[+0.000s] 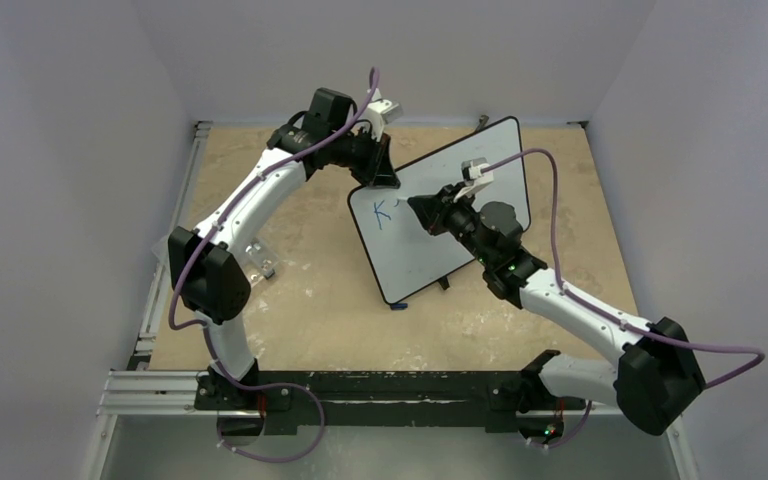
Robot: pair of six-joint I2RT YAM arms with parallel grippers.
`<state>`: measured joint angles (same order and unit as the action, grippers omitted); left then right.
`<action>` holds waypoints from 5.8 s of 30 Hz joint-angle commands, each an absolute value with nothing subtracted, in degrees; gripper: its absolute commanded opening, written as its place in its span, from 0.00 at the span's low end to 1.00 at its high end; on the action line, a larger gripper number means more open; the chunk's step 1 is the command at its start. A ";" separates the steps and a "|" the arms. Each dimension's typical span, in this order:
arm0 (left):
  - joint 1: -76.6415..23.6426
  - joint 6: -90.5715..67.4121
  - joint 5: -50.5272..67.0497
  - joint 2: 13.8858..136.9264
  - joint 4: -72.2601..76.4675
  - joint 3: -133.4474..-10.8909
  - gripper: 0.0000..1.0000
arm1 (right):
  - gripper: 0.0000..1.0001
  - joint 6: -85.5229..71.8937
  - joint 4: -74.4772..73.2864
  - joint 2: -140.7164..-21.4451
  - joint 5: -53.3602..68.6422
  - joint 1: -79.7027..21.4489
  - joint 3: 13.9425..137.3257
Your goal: Write a sentence on the whiteboard
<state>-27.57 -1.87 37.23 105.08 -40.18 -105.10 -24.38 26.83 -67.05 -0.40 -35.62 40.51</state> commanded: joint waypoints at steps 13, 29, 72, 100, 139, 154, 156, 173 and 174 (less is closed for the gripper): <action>-28.21 3.38 28.21 102.39 -38.15 -104.93 0.00 | 0.00 -24.29 27.10 -69.66 4.60 -35.49 41.09; -28.21 3.77 27.77 102.05 -37.77 -104.33 0.00 | 0.00 -25.32 22.24 -65.76 -1.58 -35.48 36.58; -29.26 4.32 26.66 100.70 -36.91 -102.31 0.00 | 0.00 -22.69 20.13 -63.41 -4.03 -35.47 43.78; -30.21 4.31 26.36 100.79 -37.47 -102.79 0.00 | 0.00 -21.31 15.56 -62.49 -10.64 -35.00 45.50; -30.47 4.23 25.33 101.77 -38.46 -104.36 0.00 | 0.00 -23.18 16.72 -65.92 -1.54 -35.02 40.09; -30.46 4.31 25.38 101.01 -38.45 -104.12 0.00 | 0.00 -22.12 13.08 -65.29 -5.25 -35.01 40.86; -30.45 4.26 25.48 100.99 -38.40 -104.06 0.00 | 0.00 -22.00 12.57 -65.03 -6.27 -35.01 41.18; -30.42 4.13 25.90 100.92 -38.30 -104.07 0.00 | 0.00 -18.36 8.93 -59.46 -4.88 -34.76 46.51; -30.45 4.17 25.84 100.93 -38.27 -104.13 0.00 | 0.00 -18.33 9.68 -58.47 -4.36 -34.77 46.17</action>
<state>-30.39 -1.87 33.15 102.19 -38.92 -103.04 -20.51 7.64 -62.92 -6.66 -35.05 43.38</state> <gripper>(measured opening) 0.052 0.110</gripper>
